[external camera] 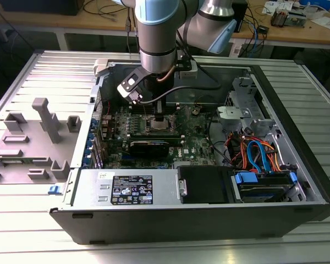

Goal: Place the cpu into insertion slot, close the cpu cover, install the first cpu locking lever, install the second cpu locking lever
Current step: 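Close the cpu cover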

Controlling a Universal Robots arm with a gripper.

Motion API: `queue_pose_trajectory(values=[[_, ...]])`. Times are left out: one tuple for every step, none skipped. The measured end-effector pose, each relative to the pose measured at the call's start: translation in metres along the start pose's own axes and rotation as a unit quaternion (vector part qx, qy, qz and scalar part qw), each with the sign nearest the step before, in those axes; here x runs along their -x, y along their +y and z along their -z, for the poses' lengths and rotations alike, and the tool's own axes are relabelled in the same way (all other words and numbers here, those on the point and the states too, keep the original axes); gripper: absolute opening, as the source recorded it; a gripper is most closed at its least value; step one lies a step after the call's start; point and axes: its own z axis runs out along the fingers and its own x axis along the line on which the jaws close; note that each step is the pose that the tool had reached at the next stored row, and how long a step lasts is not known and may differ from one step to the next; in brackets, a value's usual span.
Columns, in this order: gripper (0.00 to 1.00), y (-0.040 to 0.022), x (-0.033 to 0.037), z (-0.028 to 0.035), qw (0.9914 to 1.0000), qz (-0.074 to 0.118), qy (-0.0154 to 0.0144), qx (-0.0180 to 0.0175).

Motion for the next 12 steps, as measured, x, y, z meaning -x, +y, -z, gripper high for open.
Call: queue_pose_trajectory(values=[[0.11,0.0000,0.0000,0.0000,1.00000,0.000,0.0000,0.0000],[0.11,0.0000,0.0000,0.0000,1.00000,0.000,0.0000,0.0000],[0.11,0.0000,0.0000,0.0000,1.00000,0.000,0.0000,0.0000],[0.11,0.0000,0.0000,0.0000,1.00000,0.000,0.0000,0.0000],[0.11,0.0000,0.0000,0.0000,1.00000,0.000,0.0001,0.0000],[0.11,0.0000,-0.0001,0.0003,1.00000,0.000,0.0001,0.0000],[0.11,0.0000,0.0000,0.0009,1.00000,0.000,-0.0001,-0.0001],[0.11,0.0001,0.0000,0.0017,1.00000,0.000,0.0000,-0.0001],[0.11,0.0001,-0.0001,0.0024,1.00000,0.000,0.0000,-0.0001],[0.11,0.0002,-0.0001,0.0031,1.00000,0.000,0.0000,-0.0001],[0.11,0.0003,-0.0001,0.0043,1.00000,0.000,0.0000,0.0000],[0.11,0.0003,-0.0001,0.0048,1.00000,0.000,0.0000,0.0000]])
